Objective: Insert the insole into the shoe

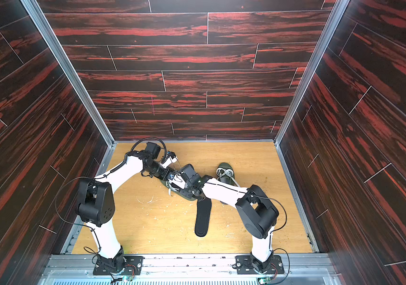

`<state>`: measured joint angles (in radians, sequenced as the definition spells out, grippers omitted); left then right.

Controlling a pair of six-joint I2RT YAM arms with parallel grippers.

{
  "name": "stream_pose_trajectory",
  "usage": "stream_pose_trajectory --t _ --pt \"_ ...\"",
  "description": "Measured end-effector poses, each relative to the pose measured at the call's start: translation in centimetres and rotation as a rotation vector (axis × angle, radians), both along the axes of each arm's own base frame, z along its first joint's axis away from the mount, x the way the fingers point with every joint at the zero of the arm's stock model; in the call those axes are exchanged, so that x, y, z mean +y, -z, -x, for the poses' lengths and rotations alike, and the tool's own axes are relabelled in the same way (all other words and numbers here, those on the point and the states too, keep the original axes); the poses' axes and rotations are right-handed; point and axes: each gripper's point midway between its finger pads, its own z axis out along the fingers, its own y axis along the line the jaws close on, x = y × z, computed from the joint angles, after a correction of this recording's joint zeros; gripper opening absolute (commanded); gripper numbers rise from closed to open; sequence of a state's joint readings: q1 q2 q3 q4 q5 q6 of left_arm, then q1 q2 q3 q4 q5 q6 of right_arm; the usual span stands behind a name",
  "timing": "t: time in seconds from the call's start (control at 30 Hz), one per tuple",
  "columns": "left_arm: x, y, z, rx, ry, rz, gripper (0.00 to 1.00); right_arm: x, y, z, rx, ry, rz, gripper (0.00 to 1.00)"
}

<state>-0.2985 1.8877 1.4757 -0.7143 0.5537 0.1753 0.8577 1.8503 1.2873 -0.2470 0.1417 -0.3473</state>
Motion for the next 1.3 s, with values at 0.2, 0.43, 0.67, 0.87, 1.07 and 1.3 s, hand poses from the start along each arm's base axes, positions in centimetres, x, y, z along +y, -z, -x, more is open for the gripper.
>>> stream_pose_trajectory --t 0.2,0.43,0.67,0.87,1.07,1.3 --pt "0.2 0.6 0.1 0.035 -0.106 0.037 0.10 0.5 -0.7 0.9 0.129 0.064 -0.069 0.51" --pt "0.3 1.1 -0.3 0.048 -0.201 0.080 0.10 2.8 -1.9 0.4 0.192 0.085 -0.155 0.51" --pt "1.5 2.0 -0.6 0.083 -0.286 0.061 0.10 3.7 -1.1 -0.3 0.198 0.087 -0.191 0.52" --pt "1.4 2.2 -0.5 0.082 -0.302 0.034 0.10 2.2 -0.8 -0.3 0.297 0.169 -0.274 0.58" --pt "1.5 2.6 -0.6 0.074 -0.330 -0.004 0.10 -1.3 -5.4 -0.9 0.375 0.301 -0.432 0.60" --pt "2.1 2.7 -1.0 0.056 -0.376 -0.024 0.10 -5.4 -4.7 -0.2 0.466 0.446 -0.466 0.58"
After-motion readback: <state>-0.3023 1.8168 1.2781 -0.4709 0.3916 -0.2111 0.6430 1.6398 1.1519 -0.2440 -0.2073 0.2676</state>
